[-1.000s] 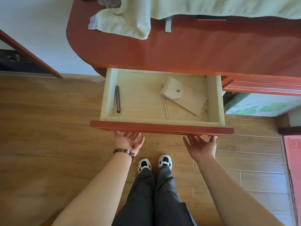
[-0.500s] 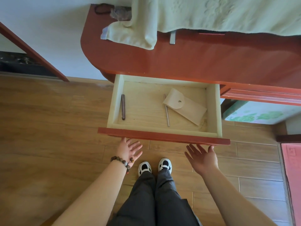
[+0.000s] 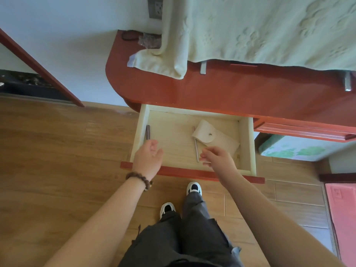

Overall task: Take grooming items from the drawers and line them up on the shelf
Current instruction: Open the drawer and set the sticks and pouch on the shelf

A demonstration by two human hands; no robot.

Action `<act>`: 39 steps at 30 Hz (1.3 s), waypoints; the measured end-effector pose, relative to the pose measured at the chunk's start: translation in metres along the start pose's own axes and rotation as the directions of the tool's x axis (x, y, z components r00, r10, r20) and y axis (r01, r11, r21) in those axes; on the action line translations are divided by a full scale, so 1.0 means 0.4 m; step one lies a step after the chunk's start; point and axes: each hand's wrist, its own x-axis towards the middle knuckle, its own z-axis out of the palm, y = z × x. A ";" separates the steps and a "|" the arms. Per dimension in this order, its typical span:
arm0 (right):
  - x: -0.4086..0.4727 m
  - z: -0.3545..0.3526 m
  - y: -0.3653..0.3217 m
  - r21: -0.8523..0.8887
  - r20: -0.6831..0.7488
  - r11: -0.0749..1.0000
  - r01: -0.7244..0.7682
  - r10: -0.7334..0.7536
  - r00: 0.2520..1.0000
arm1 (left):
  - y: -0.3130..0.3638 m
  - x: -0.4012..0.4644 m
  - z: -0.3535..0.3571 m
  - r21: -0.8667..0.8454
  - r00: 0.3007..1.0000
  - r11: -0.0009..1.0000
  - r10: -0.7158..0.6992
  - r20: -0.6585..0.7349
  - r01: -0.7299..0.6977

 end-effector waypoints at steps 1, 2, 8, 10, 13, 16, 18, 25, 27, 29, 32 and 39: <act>0.037 0.011 -0.002 -0.162 -0.030 0.986 0.028 -0.034 0.999 | 0.007 0.029 0.019 0.088 1.000 0.996 0.003 0.002 -0.003; 0.071 0.022 -0.003 -0.315 -0.044 0.948 0.038 -0.055 0.997 | 0.009 0.059 0.039 0.171 1.000 0.985 -0.003 0.003 0.003; 0.190 0.087 -0.002 -0.704 -0.020 0.709 -0.033 0.028 0.999 | -0.019 0.200 0.127 0.423 0.988 0.893 -0.152 -0.031 0.150; 0.209 0.105 0.005 -0.798 -0.028 0.602 -0.040 0.030 0.999 | -0.031 0.232 0.150 0.435 0.970 0.869 -0.239 -0.045 0.234; 0.228 0.119 0.015 -0.883 -0.019 0.469 -0.007 -0.021 1.000 | -0.042 0.264 0.182 0.401 0.943 0.856 -0.322 -0.078 0.326; 0.240 0.121 0.020 -0.904 0.007 0.425 0.033 -0.063 0.998 | -0.053 0.279 0.207 0.436 0.934 0.827 -0.294 -0.204 0.355; 0.250 0.123 0.022 -0.890 -0.002 0.455 0.023 -0.054 0.999 | -0.053 0.287 0.217 0.431 0.928 0.829 -0.265 -0.261 0.358; 0.251 0.146 0.027 -0.878 -0.025 0.478 -0.026 0.009 1.000 | -0.048 0.293 0.222 0.321 0.933 0.878 -0.313 -0.179 0.356; 0.247 0.143 0.024 -0.850 -0.015 0.526 -0.022 0.017 1.000 | -0.042 0.286 0.219 0.256 0.943 0.910 -0.289 -0.167 0.325; 0.238 0.135 0.017 -0.816 0.016 0.579 0.011 0.004 1.000 | -0.028 0.274 0.213 0.154 0.967 0.960 -0.213 -0.139 0.234; 0.205 0.109 -0.015 -0.742 0.074 0.663 0.103 -0.072 0.995 | 0.009 0.239 0.196 0.067 0.991 0.997 -0.028 -0.128 0.037; 0.094 -0.034 -0.128 -0.492 -0.051 0.842 0.221 -0.281 0.958 | 0.166 0.161 0.161 -0.045 0.952 0.963 0.255 -0.168 -0.266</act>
